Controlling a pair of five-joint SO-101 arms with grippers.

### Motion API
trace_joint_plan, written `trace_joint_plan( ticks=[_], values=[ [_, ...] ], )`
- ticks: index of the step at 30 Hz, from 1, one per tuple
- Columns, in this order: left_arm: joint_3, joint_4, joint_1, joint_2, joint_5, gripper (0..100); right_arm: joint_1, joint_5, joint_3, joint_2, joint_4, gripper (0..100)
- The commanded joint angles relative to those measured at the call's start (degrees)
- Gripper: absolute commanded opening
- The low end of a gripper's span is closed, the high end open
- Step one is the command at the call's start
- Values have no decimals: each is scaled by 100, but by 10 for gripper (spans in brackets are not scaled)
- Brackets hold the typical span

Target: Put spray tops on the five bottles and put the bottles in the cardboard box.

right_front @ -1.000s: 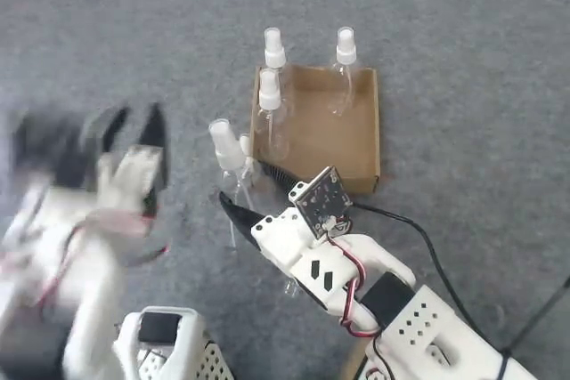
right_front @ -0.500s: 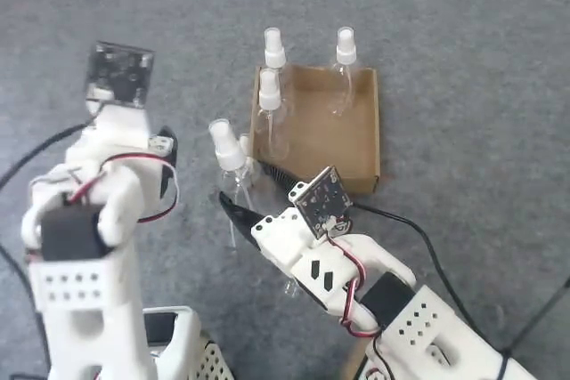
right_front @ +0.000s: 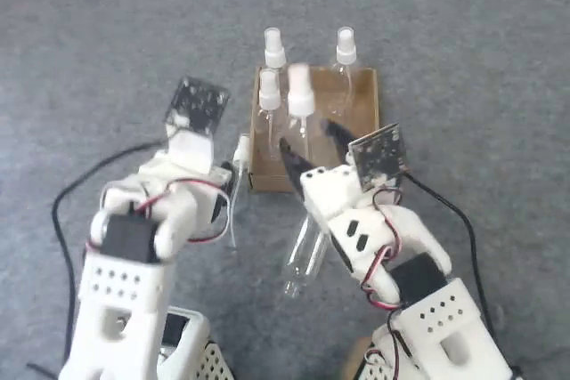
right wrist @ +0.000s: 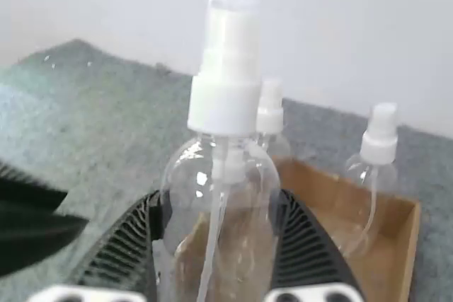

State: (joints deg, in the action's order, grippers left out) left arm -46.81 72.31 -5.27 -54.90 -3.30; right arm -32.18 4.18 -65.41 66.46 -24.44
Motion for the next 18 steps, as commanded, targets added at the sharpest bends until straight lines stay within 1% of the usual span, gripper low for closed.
trace_joint_plan(
  ticks=[1,5,9,11,13,15,18],
  values=[
    [-576,-273,-53,-1398,79,164,127,70,668,57,-13,6],
    [-1095,-378,-88,-2558,79,239,119,70,1020,-119,-13,6],
    [-1640,-686,-88,-3349,97,273,66,62,1714,-998,-57,6],
    [-1745,-712,-88,-3587,501,299,-154,62,2004,-1473,-75,6],
    [-1771,-703,-79,-3719,941,348,-462,70,2180,-1886,-57,6],
    [-1807,-677,-88,-3745,985,381,-778,70,2365,-2255,-22,6],
    [-2009,-782,-114,-3754,976,381,-1024,70,2778,-2712,-48,6]
  ],
)
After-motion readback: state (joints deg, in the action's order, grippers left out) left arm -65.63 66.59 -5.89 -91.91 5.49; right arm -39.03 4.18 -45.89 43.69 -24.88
